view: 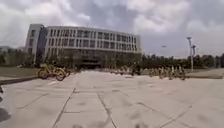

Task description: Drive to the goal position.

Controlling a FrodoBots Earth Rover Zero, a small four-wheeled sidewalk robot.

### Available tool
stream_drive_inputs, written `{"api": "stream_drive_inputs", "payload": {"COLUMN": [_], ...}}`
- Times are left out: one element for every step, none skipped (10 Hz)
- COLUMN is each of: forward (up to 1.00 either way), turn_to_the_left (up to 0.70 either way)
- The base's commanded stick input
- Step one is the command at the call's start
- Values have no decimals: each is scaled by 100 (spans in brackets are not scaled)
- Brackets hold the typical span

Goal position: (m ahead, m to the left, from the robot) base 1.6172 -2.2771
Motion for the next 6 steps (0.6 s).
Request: {"api": "stream_drive_inputs", "payload": {"forward": [70, 70, 70, 70, 70, 70], "turn_to_the_left": [14, 14, 14, 14, 14, 14]}}
